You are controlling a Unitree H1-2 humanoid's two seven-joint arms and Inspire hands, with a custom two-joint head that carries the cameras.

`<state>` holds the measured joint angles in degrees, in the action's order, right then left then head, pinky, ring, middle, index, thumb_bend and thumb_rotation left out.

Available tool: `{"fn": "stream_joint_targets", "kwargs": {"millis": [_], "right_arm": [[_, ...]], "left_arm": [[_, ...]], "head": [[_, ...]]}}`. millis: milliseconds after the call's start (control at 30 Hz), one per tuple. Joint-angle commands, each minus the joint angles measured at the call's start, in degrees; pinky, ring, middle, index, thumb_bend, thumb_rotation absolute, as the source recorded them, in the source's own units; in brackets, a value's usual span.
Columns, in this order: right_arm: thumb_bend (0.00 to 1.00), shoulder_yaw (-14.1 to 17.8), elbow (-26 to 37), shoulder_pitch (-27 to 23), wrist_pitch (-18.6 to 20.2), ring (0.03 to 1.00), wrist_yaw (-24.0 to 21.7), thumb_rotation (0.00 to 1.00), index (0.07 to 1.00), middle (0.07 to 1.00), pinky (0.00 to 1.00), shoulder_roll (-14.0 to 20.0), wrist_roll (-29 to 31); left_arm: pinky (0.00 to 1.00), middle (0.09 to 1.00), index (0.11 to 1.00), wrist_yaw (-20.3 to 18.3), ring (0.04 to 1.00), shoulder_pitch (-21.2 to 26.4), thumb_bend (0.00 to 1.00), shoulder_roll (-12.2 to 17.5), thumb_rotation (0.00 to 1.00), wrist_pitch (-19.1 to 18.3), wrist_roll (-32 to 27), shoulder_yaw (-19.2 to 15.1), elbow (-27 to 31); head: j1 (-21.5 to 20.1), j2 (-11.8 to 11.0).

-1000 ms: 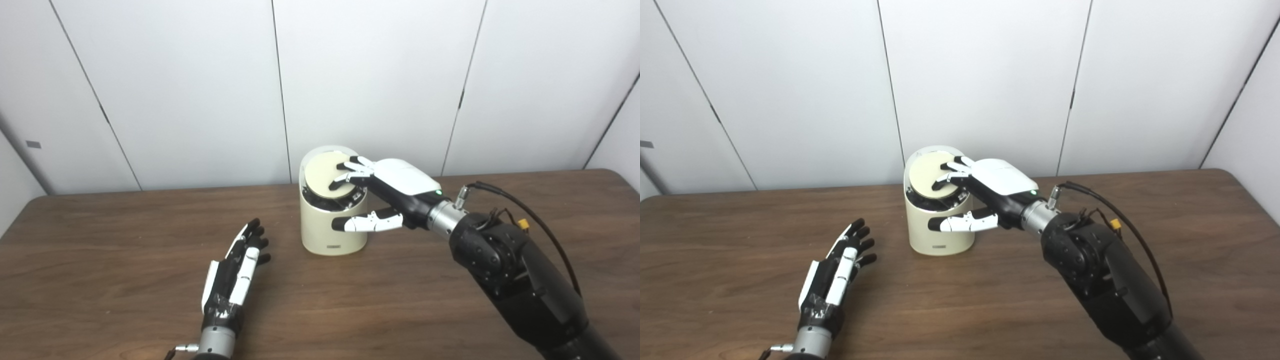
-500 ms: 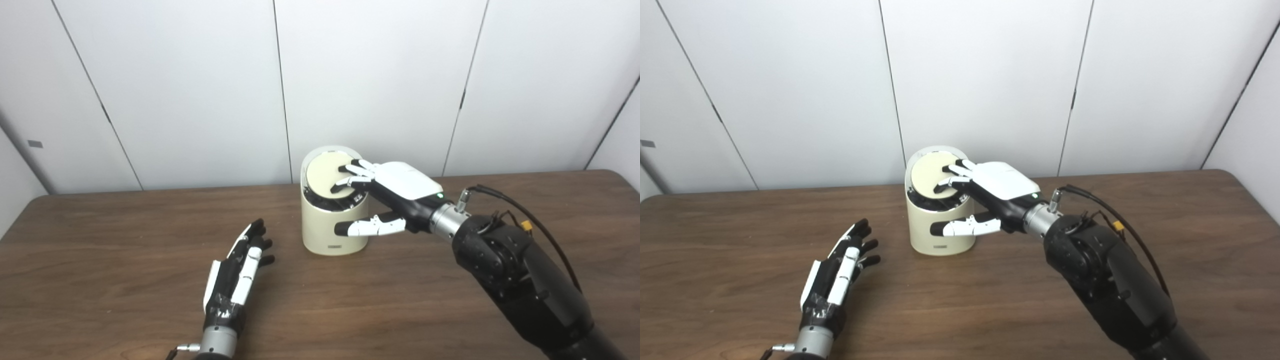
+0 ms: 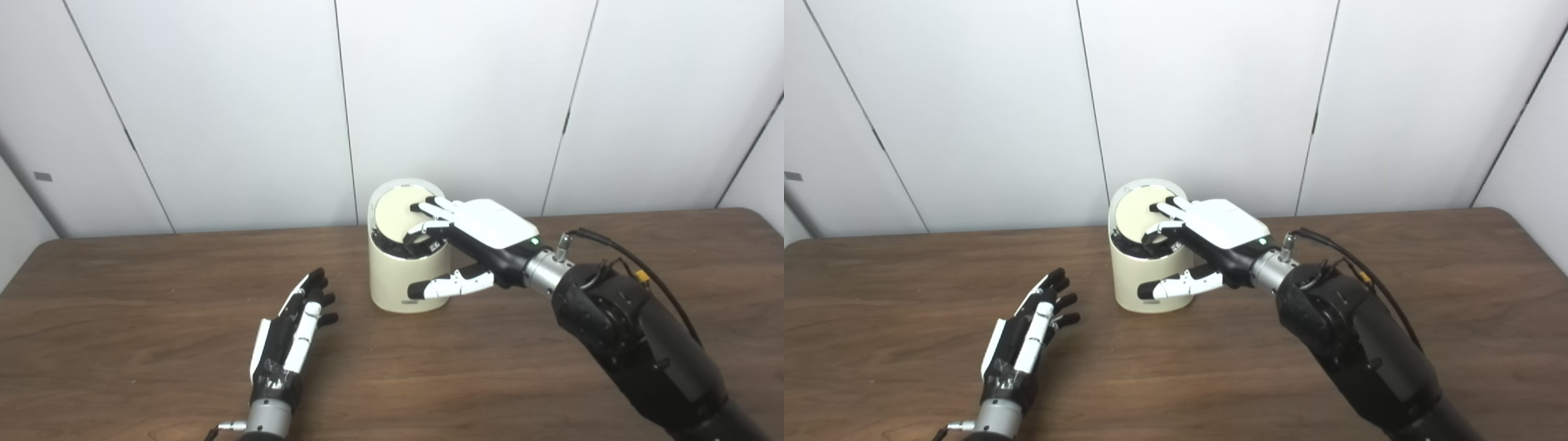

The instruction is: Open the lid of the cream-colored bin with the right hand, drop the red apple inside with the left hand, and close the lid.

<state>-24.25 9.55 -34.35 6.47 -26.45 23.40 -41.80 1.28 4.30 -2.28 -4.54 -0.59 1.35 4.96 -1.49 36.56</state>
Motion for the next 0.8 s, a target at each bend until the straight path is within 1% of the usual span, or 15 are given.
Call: {"fn": "stream_joint_targets", "kwargs": {"millis": [0, 100, 233, 333, 400, 433, 533, 667, 767], "right_arm": [[0.56, 0.24, 1.97, -0.32, 0.18, 1.000, -2.95, 0.98, 0.798, 0.975, 0.95, 0.19, 1.47], [0.56, 2.23, 6.13, -0.58, 3.62, 1.000, -4.99, 0.98, 0.812, 0.977, 0.96, -0.47, 2.54], [0.56, 5.56, 10.87, -0.50, 6.39, 1.000, -5.43, 0.97, 0.846, 0.974, 0.96, -1.34, 4.32], [0.54, 7.43, 13.35, -0.19, 6.41, 1.000, -4.44, 0.97, 0.868, 0.967, 0.98, -1.50, 4.35], [0.54, 8.43, 14.27, -0.08, 6.44, 1.000, -4.25, 0.99, 0.876, 0.961, 0.96, -1.55, 4.11], [0.55, 9.26, 14.83, 0.13, 6.42, 1.000, -3.85, 0.99, 0.883, 0.964, 0.96, -1.53, 4.27], [0.55, 11.60, 15.89, 1.20, 6.26, 1.000, -2.88, 1.00, 0.887, 0.958, 0.92, -1.31, 4.94], [0.55, 13.93, 16.23, 2.67, 6.46, 0.988, -2.51, 1.00, 0.883, 0.950, 0.87, -1.46, 5.76], [0.53, 15.50, 15.95, 4.27, 5.95, 0.983, -1.59, 1.00, 0.884, 0.952, 0.88, -1.43, 7.26]], "left_arm": [[0.77, 0.913, 0.919, -0.19, 0.860, 1.94, 0.55, -0.32, 0.77, 0.76, -0.31, -0.04, 2.51], [0.77, 0.911, 0.919, -0.14, 0.860, 1.87, 0.55, -0.28, 0.77, 0.62, -0.28, -0.05, 2.56], [0.77, 0.911, 0.921, -0.32, 0.860, 1.91, 0.54, -0.12, 0.77, 1.00, -0.45, -0.14, 2.27], [0.77, 0.915, 0.925, -0.52, 0.860, 1.94, 0.52, -0.03, 0.77, 1.27, -0.69, -0.20, 2.00], [0.78, 0.916, 0.927, -0.63, 0.861, 1.99, 0.52, 0.04, 0.76, 1.32, -0.74, -0.23, 1.86], [0.78, 0.916, 0.928, -0.59, 0.861, 2.02, 0.52, 0.10, 0.76, 1.28, -0.59, -0.22, 1.80], [0.77, 0.912, 0.929, -0.52, 0.858, 2.04, 0.54, 0.22, 0.76, 1.29, -0.33, -0.25, 1.69], [0.77, 0.910, 0.925, -0.55, 0.856, 2.01, 0.53, 0.17, 0.75, 1.22, -0.70, -0.47, 1.70], [0.77, 0.908, 0.924, -0.51, 0.853, 1.90, 0.54, 0.15, 0.74, 0.92, -0.92, -0.64, 1.89]], "head": [[-0.02, 0.00], [0.03, -0.02], [-0.08, -0.15], [-0.08, -0.18], [-0.10, -0.24], [-0.10, -0.20], [-0.19, -0.23], [-0.16, -0.28], [-0.23, -0.26]]}}
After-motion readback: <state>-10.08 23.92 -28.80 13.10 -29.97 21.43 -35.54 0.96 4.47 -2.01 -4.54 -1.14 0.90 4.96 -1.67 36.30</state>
